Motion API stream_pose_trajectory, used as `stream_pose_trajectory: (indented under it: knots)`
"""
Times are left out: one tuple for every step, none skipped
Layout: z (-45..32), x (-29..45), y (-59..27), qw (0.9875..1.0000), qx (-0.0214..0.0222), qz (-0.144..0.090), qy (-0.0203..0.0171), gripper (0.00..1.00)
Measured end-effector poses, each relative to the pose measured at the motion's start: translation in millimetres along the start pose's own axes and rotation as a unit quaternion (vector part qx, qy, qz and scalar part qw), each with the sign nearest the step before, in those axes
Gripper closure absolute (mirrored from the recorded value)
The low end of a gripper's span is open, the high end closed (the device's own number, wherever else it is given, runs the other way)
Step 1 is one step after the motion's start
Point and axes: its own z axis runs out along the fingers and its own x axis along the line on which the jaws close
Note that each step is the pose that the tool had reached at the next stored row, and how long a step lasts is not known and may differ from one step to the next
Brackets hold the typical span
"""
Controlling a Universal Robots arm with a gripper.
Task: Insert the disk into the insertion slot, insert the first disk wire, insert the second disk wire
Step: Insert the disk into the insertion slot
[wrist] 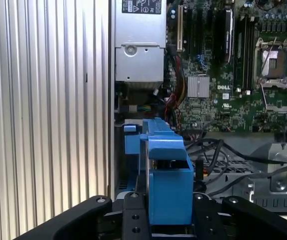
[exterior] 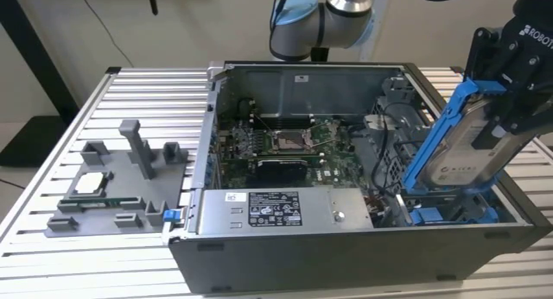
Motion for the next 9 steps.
stream_pose_trajectory:
  knots:
    - [1.3, 0.1, -1.9, 1.0000, 0.0000, 0.000, -0.0006, 1.00]
    - [2.9, 0.1, -4.0, 1.0000, 0.0000, 0.000, -0.0012, 1.00]
    - [4.5, 0.3, -5.9, 1.0000, -0.0001, 0.000, -0.0016, 1.00]
    - [6.2, 0.4, -7.3, 1.0000, -0.0001, 0.000, -0.0019, 1.00]
    - [8.0, 0.5, -8.5, 1.0000, -0.0001, 0.000, -0.0021, 1.00]
    - [9.8, 0.6, -9.3, 1.0000, -0.0002, 0.000, -0.0021, 1.00]
    - [11.7, 0.7, -10.0, 1.0000, -0.0001, 0.000, -0.0023, 1.00]
    - [13.5, 0.7, -10.4, 1.0000, -0.0002, 0.000, -0.0023, 1.00]
    - [15.3, 0.8, -10.6, 1.0000, -0.0001, 0.000, -0.0022, 1.00]
